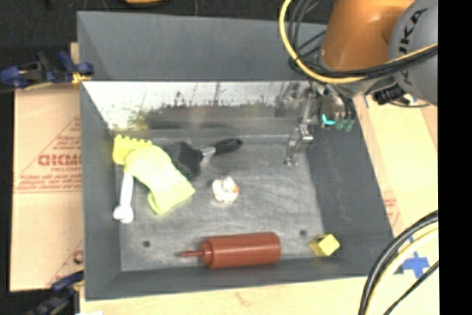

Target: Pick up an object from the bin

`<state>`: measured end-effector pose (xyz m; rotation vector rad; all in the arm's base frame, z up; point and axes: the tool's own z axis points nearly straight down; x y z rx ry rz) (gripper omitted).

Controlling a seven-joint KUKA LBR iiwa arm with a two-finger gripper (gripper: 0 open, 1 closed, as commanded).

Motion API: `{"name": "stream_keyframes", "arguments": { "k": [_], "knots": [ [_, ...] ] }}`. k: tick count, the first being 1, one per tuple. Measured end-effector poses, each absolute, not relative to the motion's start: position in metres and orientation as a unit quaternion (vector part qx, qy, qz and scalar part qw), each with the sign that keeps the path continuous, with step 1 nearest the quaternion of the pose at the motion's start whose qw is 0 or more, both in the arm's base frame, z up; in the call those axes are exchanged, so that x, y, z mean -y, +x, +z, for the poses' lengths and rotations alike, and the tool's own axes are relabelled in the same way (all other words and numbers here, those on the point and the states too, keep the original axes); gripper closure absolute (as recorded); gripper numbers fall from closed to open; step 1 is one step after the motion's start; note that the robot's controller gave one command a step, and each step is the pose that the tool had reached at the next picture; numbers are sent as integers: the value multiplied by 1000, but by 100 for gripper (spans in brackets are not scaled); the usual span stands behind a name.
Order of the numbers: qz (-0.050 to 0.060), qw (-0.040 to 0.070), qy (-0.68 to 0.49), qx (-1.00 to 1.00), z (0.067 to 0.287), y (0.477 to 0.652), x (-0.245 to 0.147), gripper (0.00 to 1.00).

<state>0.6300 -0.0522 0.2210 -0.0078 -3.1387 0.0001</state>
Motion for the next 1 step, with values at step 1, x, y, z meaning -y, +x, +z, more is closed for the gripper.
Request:
{"name": "stream_keyframes", "arguments": {
  "k": [1],
  "knots": [
    [0, 0, -2, 1000, 223, 630, 52, 0]
  ]
}}
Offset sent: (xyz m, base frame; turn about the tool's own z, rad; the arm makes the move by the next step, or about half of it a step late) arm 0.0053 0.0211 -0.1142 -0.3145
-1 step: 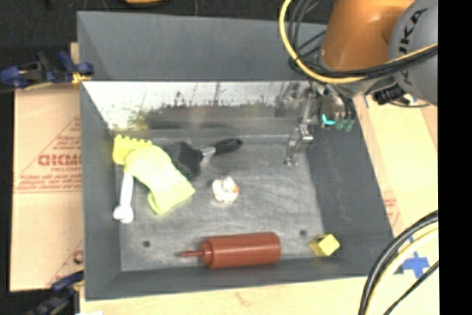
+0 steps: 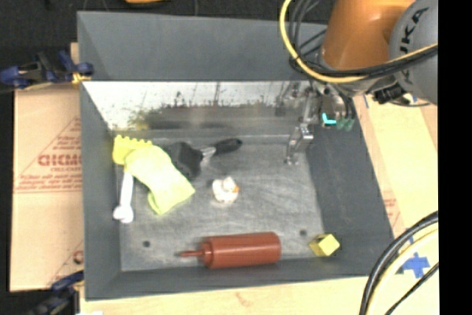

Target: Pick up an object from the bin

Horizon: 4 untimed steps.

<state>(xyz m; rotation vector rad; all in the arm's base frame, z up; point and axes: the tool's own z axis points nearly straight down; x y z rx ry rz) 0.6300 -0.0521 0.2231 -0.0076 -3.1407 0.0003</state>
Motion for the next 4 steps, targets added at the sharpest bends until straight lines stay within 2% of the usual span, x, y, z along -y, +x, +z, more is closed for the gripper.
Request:
{"name": "stream_keyframes", "arguments": {
  "k": [1, 2, 3, 4],
  "knots": [
    [1, -5, 43, 999, 197, 634, 47, 0],
    [0, -2, 79, 997, 177, 580, 55, 0],
    [1, 0, 115, 993, 164, 559, 52, 0],
    [1, -5, 136, 991, 112, 537, 66, 0]
  ]
}}
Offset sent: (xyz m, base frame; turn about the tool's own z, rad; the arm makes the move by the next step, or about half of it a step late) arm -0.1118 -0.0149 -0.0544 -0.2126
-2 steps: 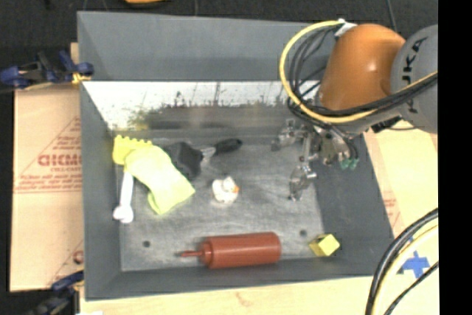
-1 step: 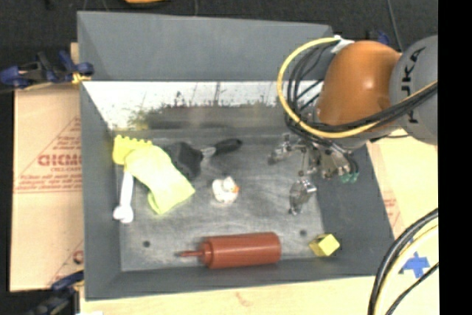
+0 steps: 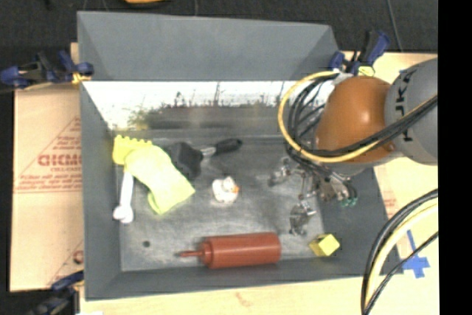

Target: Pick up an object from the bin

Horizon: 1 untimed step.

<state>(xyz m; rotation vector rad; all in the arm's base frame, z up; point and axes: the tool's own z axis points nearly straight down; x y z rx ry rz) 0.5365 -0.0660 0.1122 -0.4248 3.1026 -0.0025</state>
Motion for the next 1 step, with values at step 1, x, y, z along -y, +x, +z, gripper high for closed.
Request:
{"name": "stream_keyframes", "arguments": {
  "k": [1],
  "knots": [
    [1, 0, -171, -985, 104, 533, 117, 0]
  ]
}}
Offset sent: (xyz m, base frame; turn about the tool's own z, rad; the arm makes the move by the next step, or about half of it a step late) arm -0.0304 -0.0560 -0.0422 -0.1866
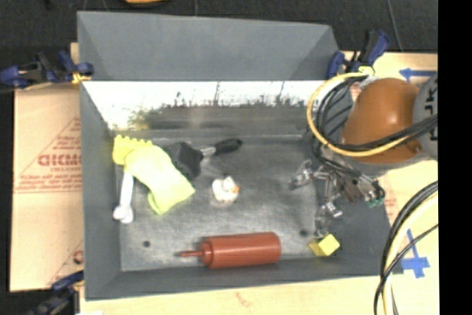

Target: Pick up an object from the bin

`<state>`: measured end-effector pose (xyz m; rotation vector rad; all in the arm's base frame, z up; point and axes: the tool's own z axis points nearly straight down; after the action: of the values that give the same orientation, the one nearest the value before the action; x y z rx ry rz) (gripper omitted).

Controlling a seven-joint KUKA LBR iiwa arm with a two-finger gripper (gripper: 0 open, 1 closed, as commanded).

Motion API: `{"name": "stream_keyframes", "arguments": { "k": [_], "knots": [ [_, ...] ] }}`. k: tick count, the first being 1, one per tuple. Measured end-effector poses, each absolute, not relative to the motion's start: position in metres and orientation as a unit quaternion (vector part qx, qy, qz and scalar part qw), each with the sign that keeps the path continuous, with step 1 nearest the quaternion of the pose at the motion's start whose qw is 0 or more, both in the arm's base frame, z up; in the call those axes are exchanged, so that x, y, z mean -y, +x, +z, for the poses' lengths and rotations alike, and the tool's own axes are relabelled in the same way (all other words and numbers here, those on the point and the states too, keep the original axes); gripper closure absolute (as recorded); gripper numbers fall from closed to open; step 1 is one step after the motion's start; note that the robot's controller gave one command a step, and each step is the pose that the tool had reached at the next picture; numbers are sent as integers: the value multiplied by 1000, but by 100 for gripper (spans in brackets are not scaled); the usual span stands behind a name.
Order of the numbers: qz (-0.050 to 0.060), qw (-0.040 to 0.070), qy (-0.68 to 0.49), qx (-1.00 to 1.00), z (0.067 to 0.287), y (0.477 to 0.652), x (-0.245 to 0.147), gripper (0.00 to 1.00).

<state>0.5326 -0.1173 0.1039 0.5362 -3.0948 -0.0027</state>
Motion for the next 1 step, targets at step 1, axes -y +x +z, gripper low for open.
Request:
{"name": "stream_keyframes", "arguments": {
  "k": [1],
  "knots": [
    [4, -3, 203, 979, 88, 519, 146, 0]
  ]
}}
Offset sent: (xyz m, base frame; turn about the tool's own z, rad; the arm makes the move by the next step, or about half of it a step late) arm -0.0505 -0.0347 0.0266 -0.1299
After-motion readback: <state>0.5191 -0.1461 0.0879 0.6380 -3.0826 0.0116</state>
